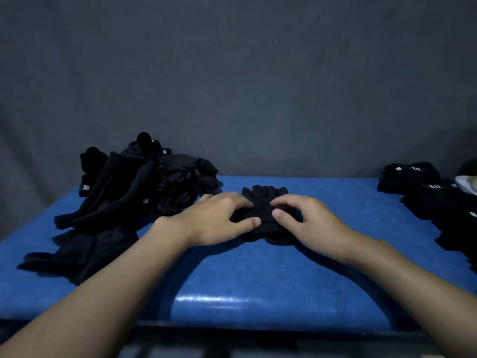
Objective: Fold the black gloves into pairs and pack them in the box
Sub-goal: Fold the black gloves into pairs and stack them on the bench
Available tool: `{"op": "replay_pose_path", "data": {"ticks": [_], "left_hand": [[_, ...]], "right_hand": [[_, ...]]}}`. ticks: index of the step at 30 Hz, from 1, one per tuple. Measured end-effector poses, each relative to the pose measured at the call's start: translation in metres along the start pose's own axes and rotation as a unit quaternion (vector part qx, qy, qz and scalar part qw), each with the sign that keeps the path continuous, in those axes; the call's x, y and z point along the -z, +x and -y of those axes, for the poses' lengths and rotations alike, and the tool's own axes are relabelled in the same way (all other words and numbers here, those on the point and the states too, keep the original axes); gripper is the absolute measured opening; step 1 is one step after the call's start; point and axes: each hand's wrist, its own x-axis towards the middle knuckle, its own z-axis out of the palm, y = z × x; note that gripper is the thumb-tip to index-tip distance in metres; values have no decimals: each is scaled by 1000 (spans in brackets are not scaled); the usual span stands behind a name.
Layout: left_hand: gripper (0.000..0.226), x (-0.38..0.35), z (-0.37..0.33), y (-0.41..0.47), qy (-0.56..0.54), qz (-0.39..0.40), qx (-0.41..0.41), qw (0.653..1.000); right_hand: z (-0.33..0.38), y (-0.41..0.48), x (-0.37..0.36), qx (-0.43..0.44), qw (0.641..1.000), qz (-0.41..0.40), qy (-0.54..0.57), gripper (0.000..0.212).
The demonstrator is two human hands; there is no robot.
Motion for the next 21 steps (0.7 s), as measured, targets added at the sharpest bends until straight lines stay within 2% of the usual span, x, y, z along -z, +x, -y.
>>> {"op": "replay_pose_path", "data": {"ticks": [3,6,8,13,17,21], "left_hand": [[66,1,-5,5,-3,-54,-25,998],[60,2,-9,13,-24,-88,-67,994],[64,0,-7,18,-13,-63,-77,995],[91,-4,2,19,18,29,-29,999],[94,-8,4,22,13,31,-14,999],[93,-12,3,23,-3,20,-15,1000]], "right_hand": [[-5,0,3,3,1000,-20,-6,26],[-11,0,6,-7,1000,11,3,39],[-13,-1,7,-11,999,45,-27,48],[-22,4,8,21,992,78,-99,56],[-29,11,13,8,988,97,-117,65],[-35,13,18,-23,986,101,-132,63]]}}
